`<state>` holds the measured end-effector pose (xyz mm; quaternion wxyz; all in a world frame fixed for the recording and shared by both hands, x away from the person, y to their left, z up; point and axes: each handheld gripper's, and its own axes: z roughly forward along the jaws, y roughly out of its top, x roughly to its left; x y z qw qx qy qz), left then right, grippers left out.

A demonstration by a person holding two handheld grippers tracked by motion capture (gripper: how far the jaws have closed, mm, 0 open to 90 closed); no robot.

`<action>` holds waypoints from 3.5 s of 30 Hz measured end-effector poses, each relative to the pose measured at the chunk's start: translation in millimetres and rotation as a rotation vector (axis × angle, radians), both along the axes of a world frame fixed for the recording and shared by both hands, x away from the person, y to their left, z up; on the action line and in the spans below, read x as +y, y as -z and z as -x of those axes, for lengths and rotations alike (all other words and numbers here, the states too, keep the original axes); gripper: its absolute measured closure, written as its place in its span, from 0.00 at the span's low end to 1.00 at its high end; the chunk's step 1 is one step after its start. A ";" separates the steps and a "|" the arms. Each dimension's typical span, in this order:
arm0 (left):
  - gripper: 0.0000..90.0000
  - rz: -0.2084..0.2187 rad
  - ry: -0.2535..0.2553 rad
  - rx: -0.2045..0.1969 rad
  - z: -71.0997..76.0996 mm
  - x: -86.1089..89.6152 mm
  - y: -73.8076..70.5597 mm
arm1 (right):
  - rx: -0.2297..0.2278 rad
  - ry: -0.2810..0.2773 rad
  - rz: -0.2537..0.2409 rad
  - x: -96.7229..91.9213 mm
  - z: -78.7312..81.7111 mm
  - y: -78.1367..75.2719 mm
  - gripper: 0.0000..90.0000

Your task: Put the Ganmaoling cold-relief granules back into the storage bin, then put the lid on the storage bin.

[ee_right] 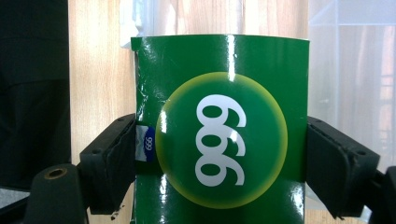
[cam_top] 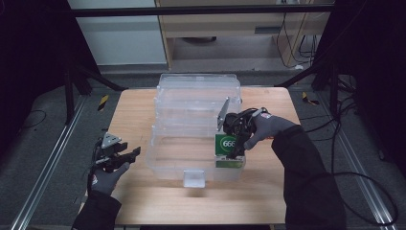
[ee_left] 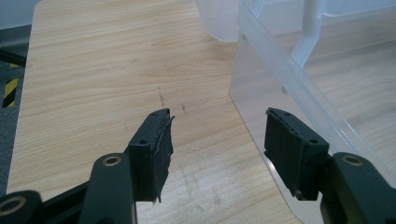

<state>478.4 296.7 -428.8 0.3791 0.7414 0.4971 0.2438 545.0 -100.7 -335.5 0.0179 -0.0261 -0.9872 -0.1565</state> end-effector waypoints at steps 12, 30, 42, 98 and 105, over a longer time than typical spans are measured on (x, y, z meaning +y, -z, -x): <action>0.45 -0.001 -0.001 0.002 -0.1 -0.1 0.6 | -0.044 -0.038 0.040 3.1 4.4 6.9 0.21; 0.45 -0.004 -0.002 0.005 -0.6 0.0 1.5 | -0.030 -0.021 0.036 1.9 2.7 28.2 0.21; 0.45 -0.007 0.000 0.007 -0.7 -0.5 2.1 | -0.036 -0.022 0.031 2.6 3.9 36.5 0.20; 0.46 0.001 0.008 -0.020 1.7 -3.5 -2.1 | -0.101 0.262 -0.193 0.8 42.1 8.5 0.34; 0.46 0.006 0.007 -0.023 1.7 -1.9 -3.2 | -0.133 0.254 -0.191 7.2 44.9 13.8 0.43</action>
